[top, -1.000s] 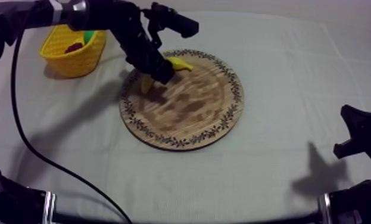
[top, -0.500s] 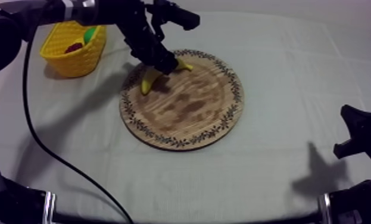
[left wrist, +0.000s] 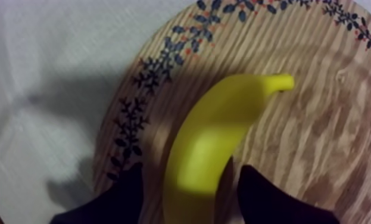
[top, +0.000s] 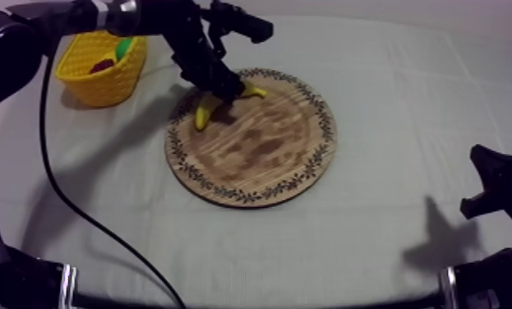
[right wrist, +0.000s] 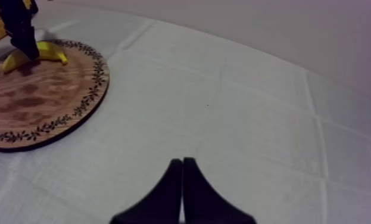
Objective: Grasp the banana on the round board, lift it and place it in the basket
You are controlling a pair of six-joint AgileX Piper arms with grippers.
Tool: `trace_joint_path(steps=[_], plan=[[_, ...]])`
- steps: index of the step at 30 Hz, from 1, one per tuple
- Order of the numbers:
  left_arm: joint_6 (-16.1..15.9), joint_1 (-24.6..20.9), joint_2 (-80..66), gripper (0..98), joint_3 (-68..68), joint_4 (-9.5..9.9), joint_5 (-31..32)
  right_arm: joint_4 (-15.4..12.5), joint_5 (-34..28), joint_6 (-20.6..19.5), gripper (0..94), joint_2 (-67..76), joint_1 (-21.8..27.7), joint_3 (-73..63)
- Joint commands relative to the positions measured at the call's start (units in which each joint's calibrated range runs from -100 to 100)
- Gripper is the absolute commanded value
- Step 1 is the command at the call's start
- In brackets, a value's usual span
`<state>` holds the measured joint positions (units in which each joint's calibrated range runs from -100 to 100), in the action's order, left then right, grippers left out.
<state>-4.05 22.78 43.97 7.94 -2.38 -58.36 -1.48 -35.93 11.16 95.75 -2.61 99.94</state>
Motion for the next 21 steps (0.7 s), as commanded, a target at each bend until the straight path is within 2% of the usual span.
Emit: trace_joint_path(steps=[1, 15, 18, 21], plan=[[0.0, -0.1, 0.2, 60.5, 0.0, -0.04, 0.1, 0.0, 0.0, 0.0, 0.3, 0.0, 0.0, 0.0], [-0.5, -0.3, 1.9, 57.1, 1.2, -0.48, -0.2, 0.0, 0.0, 0.0, 0.3, 0.0, 0.0, 0.0], [-0.4, -0.2, 2.1, 50.3, 1.3, -0.54, -0.2, 0.0, 0.0, 0.0, 0.3, 0.0, 0.0, 0.0], [-0.3, -0.1, 2.1, 38.7, 1.4, -0.57, -0.2, 0.0, 0.0, 0.0, 0.3, 0.0, 0.0, 0.0]])
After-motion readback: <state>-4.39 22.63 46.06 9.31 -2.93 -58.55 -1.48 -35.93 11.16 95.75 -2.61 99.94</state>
